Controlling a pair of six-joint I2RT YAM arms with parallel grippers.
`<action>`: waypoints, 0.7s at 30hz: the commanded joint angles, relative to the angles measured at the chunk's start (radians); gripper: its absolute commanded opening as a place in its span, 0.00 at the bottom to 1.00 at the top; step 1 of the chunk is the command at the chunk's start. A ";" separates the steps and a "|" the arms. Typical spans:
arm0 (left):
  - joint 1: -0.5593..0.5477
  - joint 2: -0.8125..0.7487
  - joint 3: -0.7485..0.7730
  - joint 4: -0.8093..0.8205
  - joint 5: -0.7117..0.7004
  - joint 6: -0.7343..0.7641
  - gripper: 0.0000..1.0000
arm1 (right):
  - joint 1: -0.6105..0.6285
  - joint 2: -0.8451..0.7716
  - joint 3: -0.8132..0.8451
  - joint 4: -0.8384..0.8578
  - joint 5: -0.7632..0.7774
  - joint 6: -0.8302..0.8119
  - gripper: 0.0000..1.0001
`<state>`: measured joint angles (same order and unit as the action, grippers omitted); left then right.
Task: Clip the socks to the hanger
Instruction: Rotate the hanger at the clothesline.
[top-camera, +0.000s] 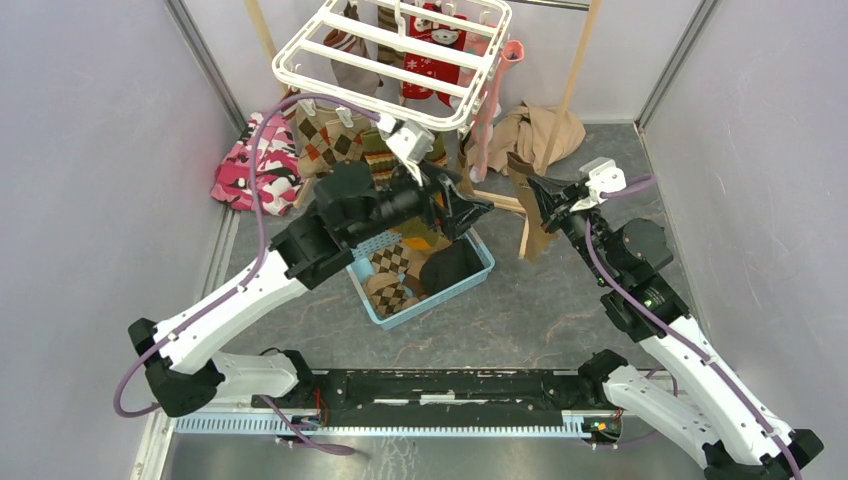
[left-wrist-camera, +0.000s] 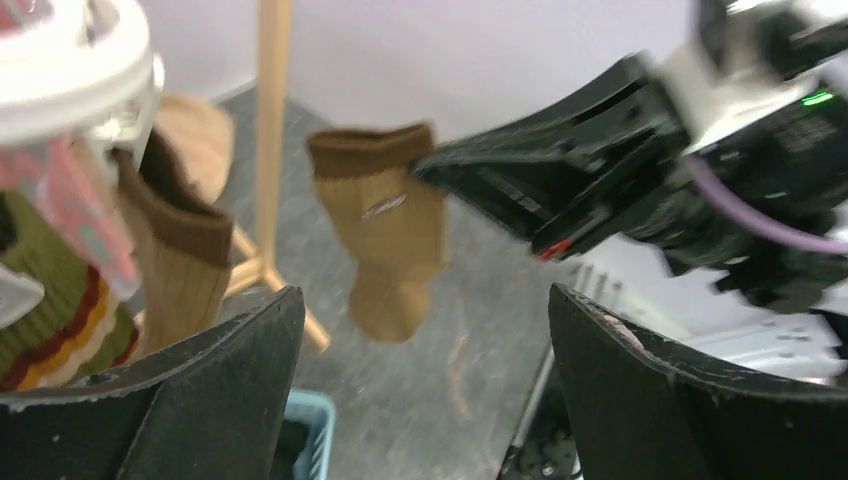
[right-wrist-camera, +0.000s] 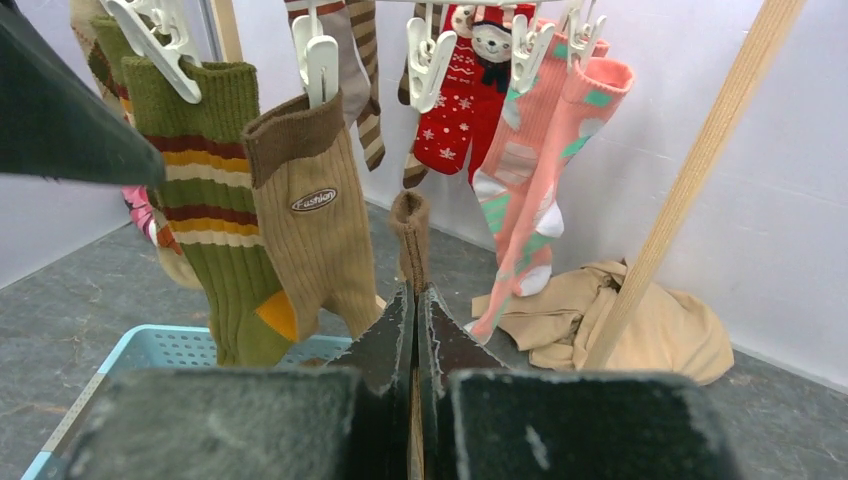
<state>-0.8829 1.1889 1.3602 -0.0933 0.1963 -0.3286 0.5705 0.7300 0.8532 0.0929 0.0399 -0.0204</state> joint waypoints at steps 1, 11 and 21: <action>-0.064 0.015 -0.046 -0.010 -0.328 0.167 0.92 | -0.011 0.003 0.015 0.019 0.041 0.032 0.00; -0.068 0.117 -0.165 0.278 -0.574 0.276 0.64 | -0.023 0.009 -0.009 0.049 -0.001 0.071 0.00; -0.050 0.189 -0.151 0.363 -0.655 0.285 0.44 | -0.026 0.011 -0.030 0.066 -0.033 0.085 0.00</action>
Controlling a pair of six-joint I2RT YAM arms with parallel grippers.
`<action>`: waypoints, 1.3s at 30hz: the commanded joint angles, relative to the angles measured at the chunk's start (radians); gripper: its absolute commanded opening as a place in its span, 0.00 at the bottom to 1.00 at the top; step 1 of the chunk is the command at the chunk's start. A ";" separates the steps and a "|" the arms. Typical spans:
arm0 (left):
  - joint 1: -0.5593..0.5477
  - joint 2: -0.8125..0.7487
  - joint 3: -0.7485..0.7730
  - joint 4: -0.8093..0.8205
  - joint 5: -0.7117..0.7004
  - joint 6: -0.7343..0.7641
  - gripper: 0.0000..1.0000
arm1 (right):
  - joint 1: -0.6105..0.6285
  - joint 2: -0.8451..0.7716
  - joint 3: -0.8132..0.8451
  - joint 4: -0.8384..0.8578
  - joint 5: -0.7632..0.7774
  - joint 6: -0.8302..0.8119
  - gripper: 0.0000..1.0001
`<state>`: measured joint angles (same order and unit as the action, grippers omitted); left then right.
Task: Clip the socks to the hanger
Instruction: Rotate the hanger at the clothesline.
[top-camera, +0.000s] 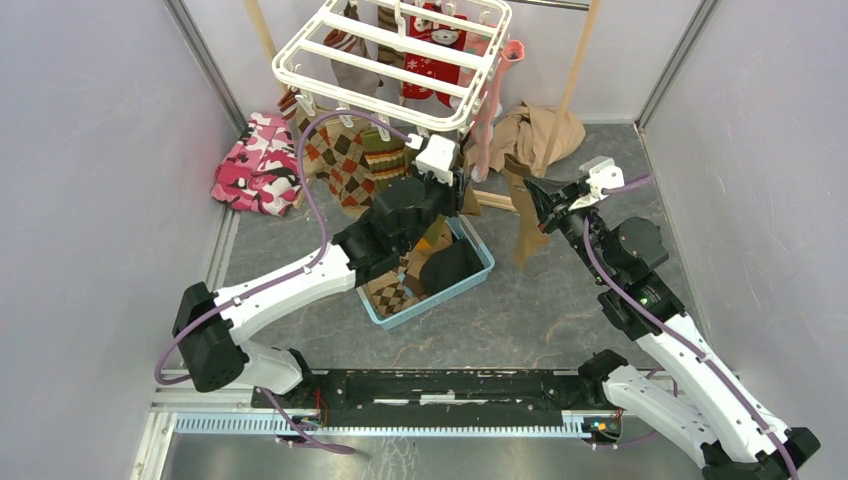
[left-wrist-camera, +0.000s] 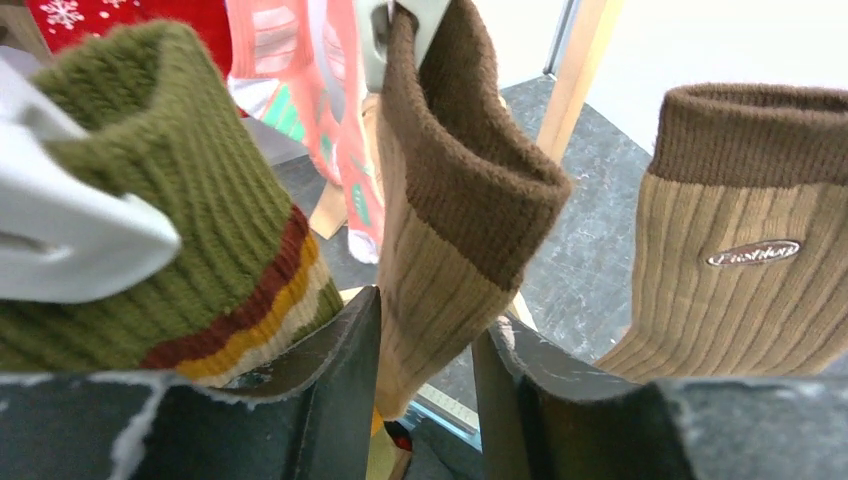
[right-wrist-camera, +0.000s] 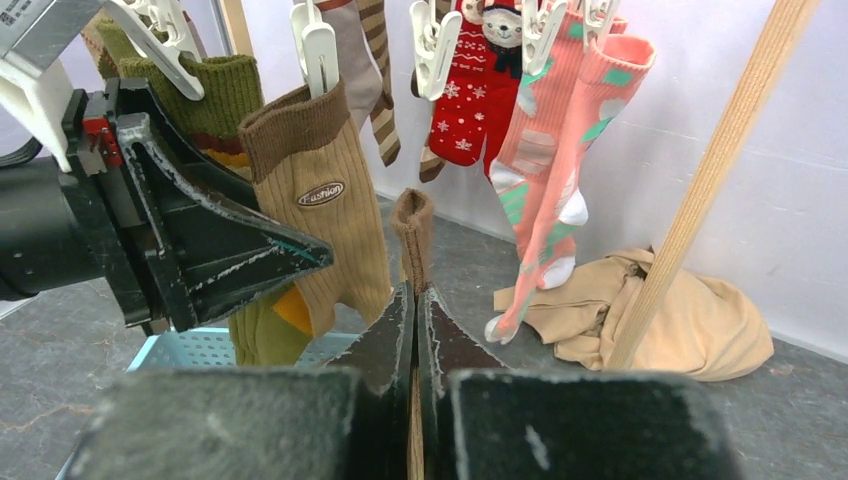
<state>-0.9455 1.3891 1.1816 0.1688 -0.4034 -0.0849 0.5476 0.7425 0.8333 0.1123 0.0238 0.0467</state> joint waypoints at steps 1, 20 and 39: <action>0.017 -0.017 0.024 0.101 -0.054 0.040 0.39 | -0.004 -0.002 -0.013 0.049 -0.020 0.019 0.00; 0.388 -0.314 -0.120 -0.083 0.255 -0.043 0.04 | -0.004 0.058 -0.024 0.131 -0.274 0.011 0.00; 0.708 -0.324 -0.147 -0.150 0.396 -0.134 0.28 | 0.027 0.280 0.058 0.264 -0.505 0.089 0.00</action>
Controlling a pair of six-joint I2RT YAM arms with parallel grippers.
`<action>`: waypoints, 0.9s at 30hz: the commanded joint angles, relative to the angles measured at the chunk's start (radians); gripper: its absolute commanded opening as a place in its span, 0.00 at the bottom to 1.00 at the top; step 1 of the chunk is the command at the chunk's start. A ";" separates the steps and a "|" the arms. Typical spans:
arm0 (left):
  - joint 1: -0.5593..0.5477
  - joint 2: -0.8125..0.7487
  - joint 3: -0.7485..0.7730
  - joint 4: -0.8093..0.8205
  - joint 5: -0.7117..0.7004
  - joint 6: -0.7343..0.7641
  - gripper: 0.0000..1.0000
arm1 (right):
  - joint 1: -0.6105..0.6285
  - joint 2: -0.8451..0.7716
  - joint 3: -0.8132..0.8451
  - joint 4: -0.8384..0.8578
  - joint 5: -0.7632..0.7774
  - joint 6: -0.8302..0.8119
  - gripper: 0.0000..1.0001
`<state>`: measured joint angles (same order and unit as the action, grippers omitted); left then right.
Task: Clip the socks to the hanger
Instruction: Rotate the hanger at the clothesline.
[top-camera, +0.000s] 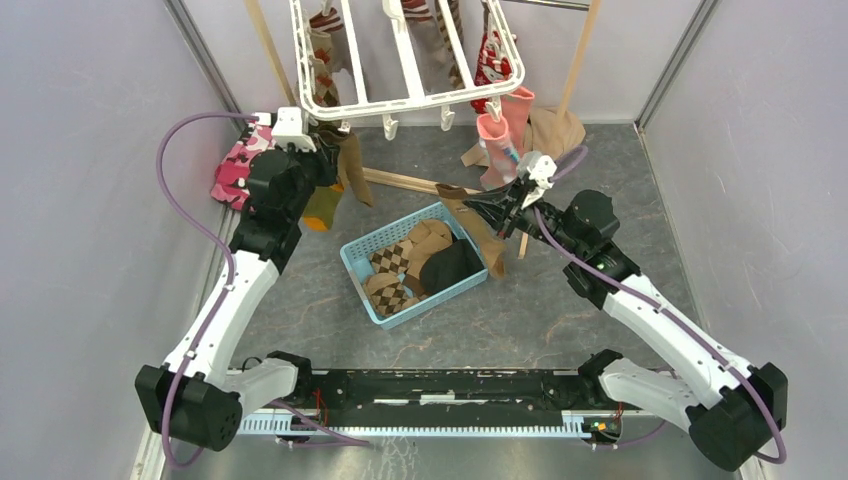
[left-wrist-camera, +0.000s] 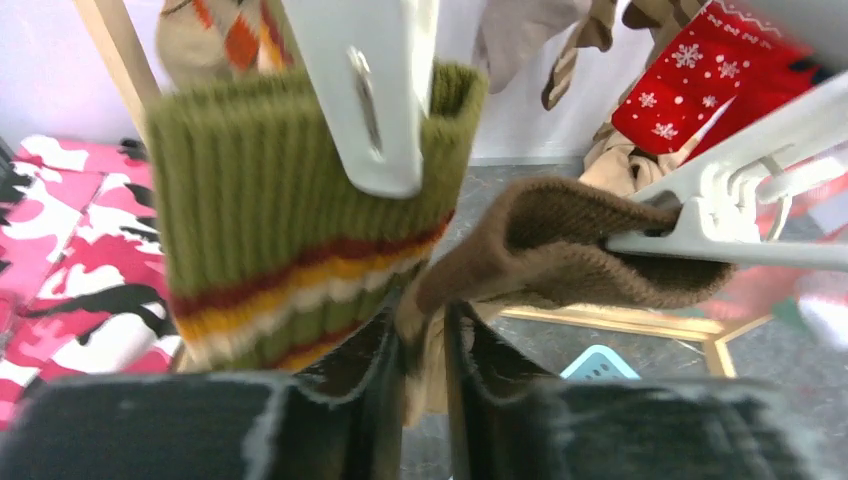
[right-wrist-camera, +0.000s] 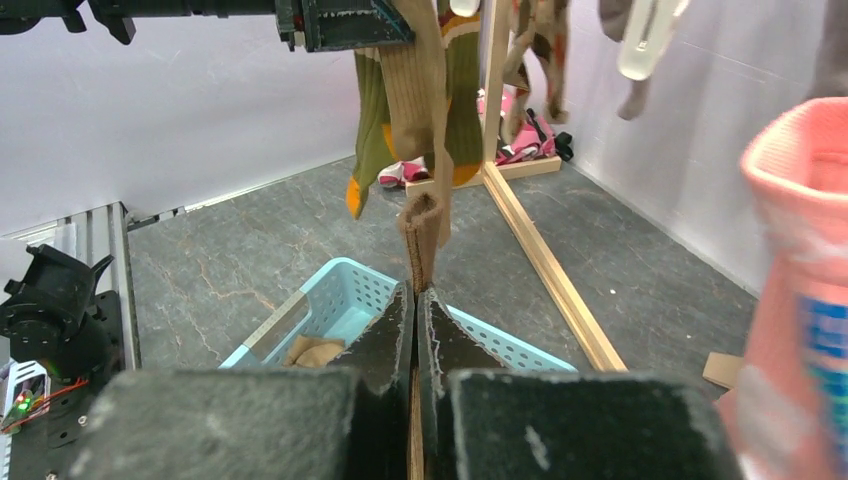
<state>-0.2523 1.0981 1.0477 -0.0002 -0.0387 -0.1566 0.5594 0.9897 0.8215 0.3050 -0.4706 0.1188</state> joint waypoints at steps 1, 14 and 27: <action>0.017 -0.042 -0.016 0.016 0.020 -0.071 0.38 | 0.019 0.045 0.077 0.073 -0.007 0.018 0.00; 0.019 -0.427 -0.111 -0.116 0.185 -0.147 1.00 | 0.068 0.195 0.182 0.008 0.107 0.014 0.00; 0.031 -0.153 0.055 -0.005 0.601 -0.092 0.96 | 0.081 0.213 0.192 0.004 0.122 0.007 0.00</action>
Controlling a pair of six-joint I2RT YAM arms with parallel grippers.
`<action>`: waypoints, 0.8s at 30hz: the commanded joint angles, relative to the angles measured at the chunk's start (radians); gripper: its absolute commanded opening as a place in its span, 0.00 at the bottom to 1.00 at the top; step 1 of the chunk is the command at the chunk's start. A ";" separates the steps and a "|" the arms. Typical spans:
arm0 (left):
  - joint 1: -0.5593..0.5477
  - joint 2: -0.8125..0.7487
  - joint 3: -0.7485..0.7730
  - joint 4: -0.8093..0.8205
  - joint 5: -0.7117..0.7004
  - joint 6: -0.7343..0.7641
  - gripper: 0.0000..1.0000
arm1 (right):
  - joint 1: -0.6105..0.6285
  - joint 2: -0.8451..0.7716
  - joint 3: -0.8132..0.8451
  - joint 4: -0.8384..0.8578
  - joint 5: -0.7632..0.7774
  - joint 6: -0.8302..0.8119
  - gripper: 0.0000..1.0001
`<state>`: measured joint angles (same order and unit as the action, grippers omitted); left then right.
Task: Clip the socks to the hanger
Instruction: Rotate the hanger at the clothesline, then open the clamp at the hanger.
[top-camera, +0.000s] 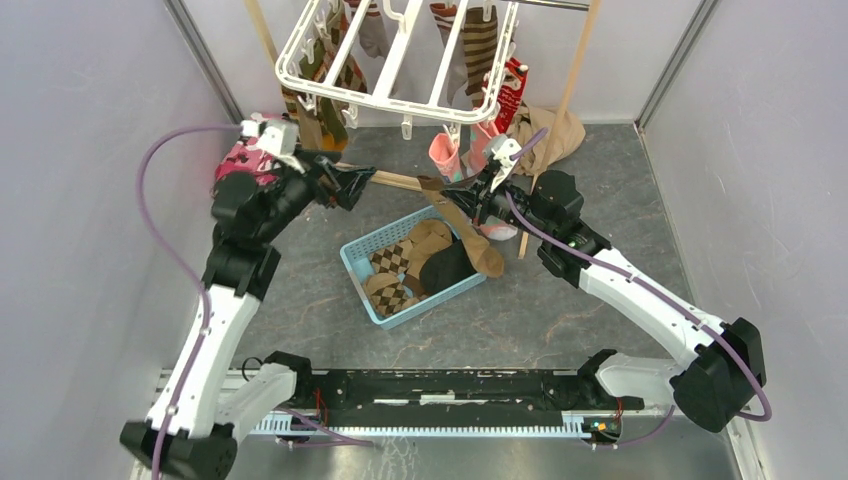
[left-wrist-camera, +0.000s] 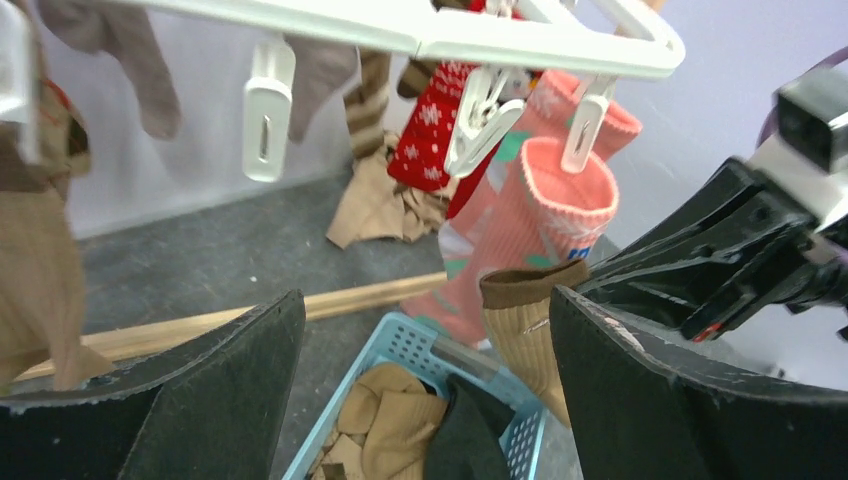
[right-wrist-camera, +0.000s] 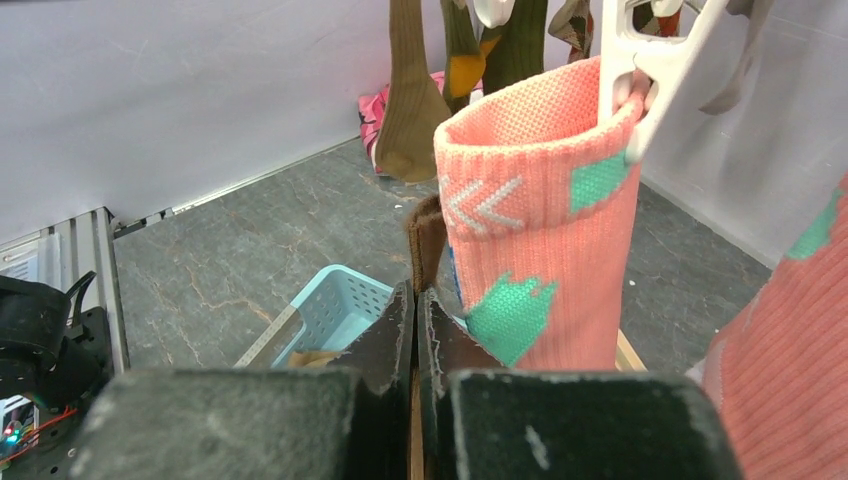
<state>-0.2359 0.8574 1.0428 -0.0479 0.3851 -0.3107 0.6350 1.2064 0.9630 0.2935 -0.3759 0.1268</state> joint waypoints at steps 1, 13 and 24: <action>0.023 0.108 0.068 0.044 0.205 0.082 0.96 | 0.006 -0.005 0.051 0.015 0.027 -0.002 0.00; 0.204 0.189 -0.069 0.506 0.554 -0.163 0.99 | 0.005 -0.011 0.049 0.006 0.028 -0.019 0.00; 0.204 0.270 -0.190 1.000 0.510 -0.333 0.98 | 0.005 -0.017 0.040 0.005 0.024 -0.027 0.00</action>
<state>-0.0345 1.1023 0.8532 0.6868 0.8856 -0.5362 0.6350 1.2064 0.9665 0.2752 -0.3576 0.1104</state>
